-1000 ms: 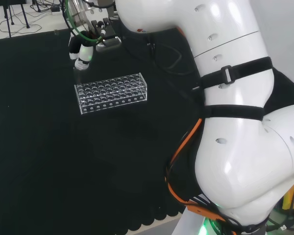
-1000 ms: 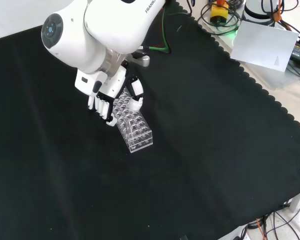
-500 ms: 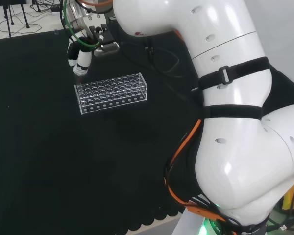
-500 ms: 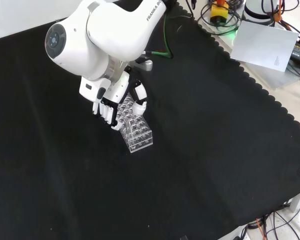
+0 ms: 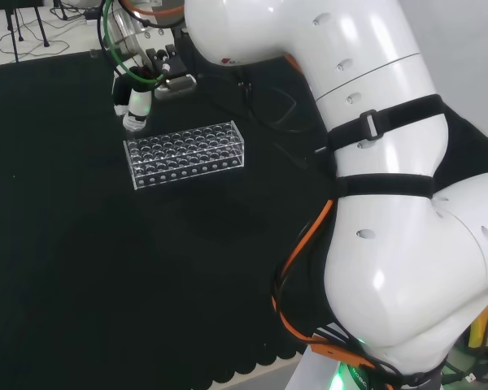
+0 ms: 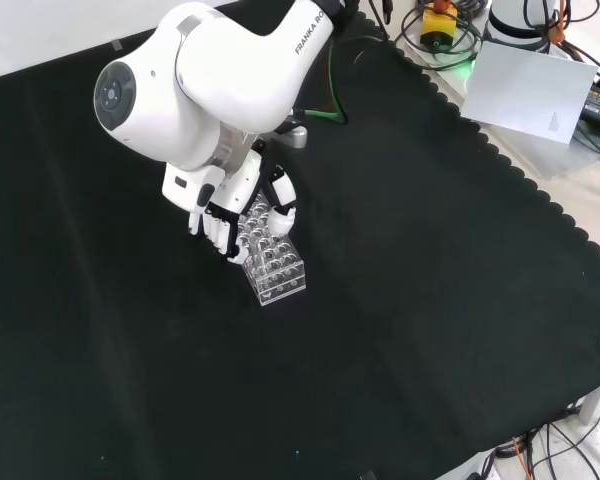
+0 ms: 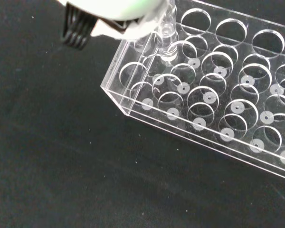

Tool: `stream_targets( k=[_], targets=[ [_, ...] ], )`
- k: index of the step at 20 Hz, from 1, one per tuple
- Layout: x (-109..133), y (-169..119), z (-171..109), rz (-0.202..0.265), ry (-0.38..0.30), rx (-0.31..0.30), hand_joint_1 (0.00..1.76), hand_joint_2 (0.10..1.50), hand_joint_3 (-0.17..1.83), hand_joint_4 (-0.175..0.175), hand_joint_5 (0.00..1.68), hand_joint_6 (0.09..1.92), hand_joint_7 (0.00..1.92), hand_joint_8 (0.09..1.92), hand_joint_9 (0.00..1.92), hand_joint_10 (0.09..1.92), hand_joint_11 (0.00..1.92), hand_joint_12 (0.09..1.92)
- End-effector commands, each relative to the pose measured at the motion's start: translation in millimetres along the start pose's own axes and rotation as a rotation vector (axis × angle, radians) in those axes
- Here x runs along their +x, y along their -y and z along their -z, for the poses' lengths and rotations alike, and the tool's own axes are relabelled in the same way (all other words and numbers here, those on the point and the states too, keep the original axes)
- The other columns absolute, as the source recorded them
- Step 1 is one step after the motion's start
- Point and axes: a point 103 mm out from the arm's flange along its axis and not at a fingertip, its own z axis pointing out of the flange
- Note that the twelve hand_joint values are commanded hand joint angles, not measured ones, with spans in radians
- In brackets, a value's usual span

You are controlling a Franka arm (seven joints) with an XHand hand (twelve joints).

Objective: Pick up the test tube.

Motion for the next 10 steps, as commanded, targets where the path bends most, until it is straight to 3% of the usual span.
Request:
stream_targets(
  k=[1,10],
  targets=[
    [7.7,-4.9,0.0,-0.005,0.007,-0.014,1.05,0.6,0.76,-0.175,0.57,0.93,0.86,0.95,0.71,0.87,0.4,1.44],
    [15.9,-10.5,4.2,-0.004,0.016,-0.023,1.07,0.58,0.73,-0.175,0.68,0.93,0.98,0.94,0.8,0.84,0.45,1.41]
  ],
)
